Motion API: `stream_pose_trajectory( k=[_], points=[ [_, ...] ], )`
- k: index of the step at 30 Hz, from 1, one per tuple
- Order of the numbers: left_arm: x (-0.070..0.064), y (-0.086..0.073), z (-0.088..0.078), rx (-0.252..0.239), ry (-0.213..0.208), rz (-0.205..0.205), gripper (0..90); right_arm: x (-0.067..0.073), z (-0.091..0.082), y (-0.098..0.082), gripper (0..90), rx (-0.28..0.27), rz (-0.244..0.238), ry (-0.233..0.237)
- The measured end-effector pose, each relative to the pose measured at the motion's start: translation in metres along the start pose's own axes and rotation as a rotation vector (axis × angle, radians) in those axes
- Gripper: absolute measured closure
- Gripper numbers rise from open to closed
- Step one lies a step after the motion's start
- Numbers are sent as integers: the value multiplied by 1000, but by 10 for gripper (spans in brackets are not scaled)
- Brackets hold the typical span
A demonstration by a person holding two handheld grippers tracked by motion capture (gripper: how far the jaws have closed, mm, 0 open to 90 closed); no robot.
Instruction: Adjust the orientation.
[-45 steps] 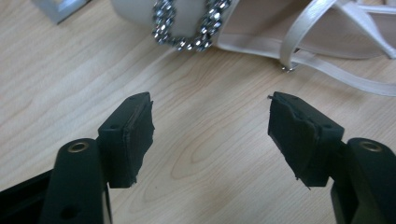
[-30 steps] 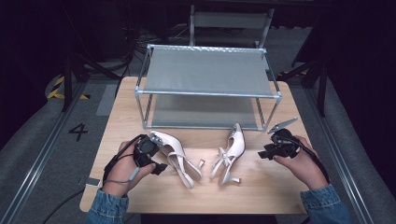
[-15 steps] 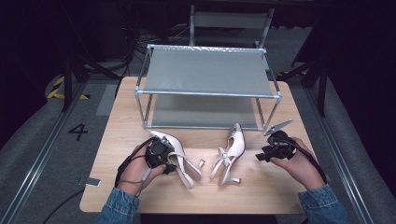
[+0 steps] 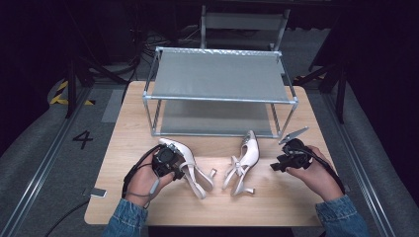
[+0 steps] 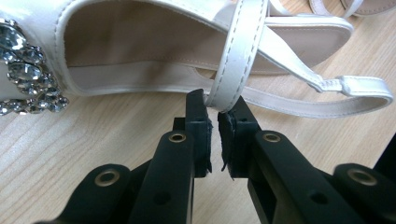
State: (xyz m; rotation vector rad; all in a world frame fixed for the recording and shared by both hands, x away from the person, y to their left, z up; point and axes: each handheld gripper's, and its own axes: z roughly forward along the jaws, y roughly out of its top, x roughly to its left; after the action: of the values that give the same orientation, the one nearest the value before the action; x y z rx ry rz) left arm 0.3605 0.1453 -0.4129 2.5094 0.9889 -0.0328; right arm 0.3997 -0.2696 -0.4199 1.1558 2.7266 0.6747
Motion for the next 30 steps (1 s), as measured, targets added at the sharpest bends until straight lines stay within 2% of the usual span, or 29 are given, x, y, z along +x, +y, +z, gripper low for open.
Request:
stream_pose_trajectory(
  k=[3, 8, 9, 15, 21, 22, 26, 30],
  points=[
    [-2, 0, -6, -7, -11, -1, 829, 0, -1, 0, 531, -2, 3, -7],
    [-4, 0, -15, 1, 35, 11, 830, -1, -1, -1, 531, 0, 4, -8],
    [-4, -1, -17, -2, 40, 1, 830, -1, -1, -1, 531, 0, 4, -8],
    [-2, -2, -30, -34, 54, 9, 831, -1, -2, -2, 530, -4, 3, -8],
    [-7, 0, -38, -57, 60, 13, 831, -2, -3, -5, 528, 0, 11, -15],
    [-7, 1, -40, -59, 68, 25, 831, -2, -3, -6, 528, -1, 12, -17],
    [-9, 3, -44, -75, 46, 30, 830, -3, -4, -8, 529, -2, 15, -21],
    [-9, 5, -45, -83, 43, 33, 831, -2, -4, -11, 524, 3, 19, -22]
  ],
)
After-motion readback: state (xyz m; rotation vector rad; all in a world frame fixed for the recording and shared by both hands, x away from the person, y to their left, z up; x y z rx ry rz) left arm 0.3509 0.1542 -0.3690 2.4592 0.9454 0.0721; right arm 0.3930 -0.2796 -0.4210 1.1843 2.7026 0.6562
